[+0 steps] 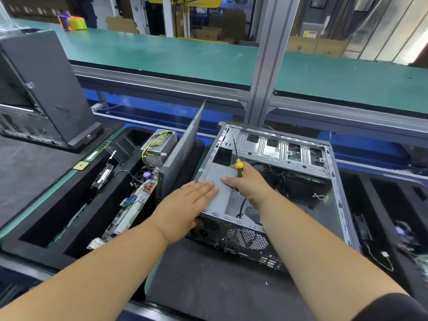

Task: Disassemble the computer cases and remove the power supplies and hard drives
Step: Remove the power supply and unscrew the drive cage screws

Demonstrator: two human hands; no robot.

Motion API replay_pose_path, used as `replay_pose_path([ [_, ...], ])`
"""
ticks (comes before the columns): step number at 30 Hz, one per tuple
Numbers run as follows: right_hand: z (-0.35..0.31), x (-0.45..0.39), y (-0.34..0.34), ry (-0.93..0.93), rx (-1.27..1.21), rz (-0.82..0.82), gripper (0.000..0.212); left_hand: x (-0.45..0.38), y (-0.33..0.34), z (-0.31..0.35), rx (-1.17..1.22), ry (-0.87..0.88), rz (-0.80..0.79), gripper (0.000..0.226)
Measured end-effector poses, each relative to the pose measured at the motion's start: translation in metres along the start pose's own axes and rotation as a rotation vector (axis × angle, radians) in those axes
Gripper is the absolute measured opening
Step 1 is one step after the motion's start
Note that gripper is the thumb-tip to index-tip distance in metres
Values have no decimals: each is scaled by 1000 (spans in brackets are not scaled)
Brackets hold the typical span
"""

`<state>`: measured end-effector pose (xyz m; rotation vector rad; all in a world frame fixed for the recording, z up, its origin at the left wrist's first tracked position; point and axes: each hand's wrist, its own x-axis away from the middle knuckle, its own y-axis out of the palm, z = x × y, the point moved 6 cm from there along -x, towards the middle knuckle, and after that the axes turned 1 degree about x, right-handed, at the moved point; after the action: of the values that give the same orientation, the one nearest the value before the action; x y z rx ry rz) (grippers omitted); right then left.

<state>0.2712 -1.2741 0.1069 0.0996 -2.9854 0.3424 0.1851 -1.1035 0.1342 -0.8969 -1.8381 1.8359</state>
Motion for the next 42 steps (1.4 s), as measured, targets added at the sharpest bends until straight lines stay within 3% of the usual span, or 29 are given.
replay_pose_path([
  [11,0,-4,1,60,-34,58,32,-3,-4,0,56,-24,50,96],
  [16,1,0,4,61,-31,-78,50,1,-1,-3,81,-37,30,100],
  [25,-4,-2,0,-6,56,41,35,-1,-5,-2,90,-21,70,92],
  [29,-3,1,-2,8,3,-49,44,0,-7,-3,93,-49,65,98],
  [33,0,2,6,101,-106,-61,40,1,-6,-4,140,-79,81,97],
  [37,5,12,14,146,-120,-172,15,-1,1,-6,109,-114,48,100],
  [42,10,17,7,299,-156,-127,22,1,9,-10,140,-119,58,101],
])
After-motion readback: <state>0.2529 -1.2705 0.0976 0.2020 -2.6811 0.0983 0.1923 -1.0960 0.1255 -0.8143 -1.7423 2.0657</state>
